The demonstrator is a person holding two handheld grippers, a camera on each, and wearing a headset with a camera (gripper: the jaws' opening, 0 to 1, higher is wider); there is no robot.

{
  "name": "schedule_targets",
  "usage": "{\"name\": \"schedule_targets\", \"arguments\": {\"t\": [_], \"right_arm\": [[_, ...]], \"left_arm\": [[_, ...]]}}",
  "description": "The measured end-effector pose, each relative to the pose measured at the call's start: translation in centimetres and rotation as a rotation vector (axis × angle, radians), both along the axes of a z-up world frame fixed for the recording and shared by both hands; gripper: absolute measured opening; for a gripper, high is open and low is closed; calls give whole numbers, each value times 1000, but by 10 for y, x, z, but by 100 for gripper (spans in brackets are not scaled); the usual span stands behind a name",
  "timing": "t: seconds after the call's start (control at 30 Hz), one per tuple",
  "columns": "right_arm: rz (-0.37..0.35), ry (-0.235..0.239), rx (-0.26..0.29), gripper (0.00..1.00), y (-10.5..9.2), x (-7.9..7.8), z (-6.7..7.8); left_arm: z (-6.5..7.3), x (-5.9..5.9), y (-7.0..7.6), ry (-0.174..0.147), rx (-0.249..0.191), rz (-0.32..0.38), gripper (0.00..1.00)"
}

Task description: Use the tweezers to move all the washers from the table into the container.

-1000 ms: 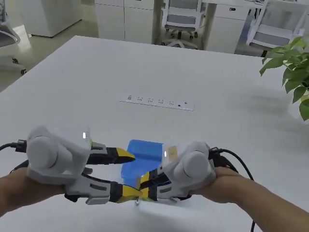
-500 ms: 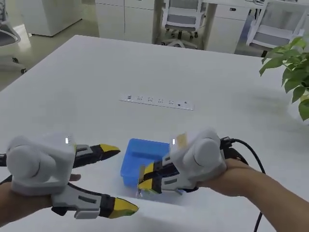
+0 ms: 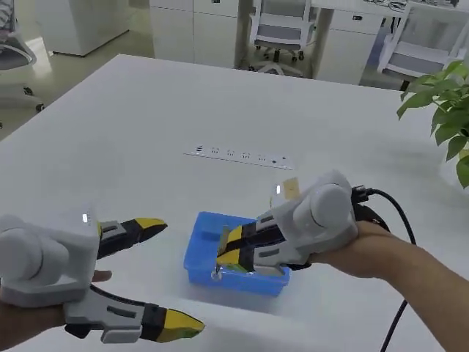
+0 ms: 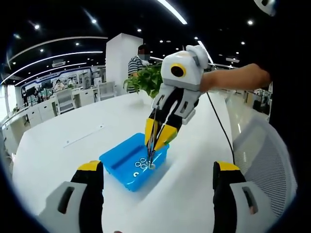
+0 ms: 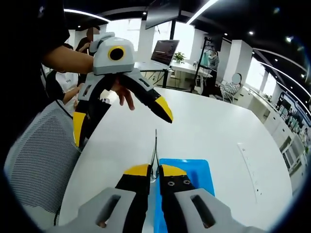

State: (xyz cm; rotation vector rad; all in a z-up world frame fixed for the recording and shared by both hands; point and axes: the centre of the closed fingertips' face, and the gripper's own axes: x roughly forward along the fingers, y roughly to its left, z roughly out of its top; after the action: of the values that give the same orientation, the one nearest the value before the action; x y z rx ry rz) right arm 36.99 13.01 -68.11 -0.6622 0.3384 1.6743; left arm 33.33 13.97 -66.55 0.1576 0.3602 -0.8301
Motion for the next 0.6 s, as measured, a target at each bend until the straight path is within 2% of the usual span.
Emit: {"name": "schedule_targets", "arguments": {"t": [0.27, 0.6], "right_arm": [[-22, -14, 14, 8, 5, 20, -1], [-39, -33, 0, 8, 10, 41, -20]], "left_arm": [[1, -1, 2, -2, 9, 7, 99], [-2, -3, 2, 7, 17, 15, 99]]}}
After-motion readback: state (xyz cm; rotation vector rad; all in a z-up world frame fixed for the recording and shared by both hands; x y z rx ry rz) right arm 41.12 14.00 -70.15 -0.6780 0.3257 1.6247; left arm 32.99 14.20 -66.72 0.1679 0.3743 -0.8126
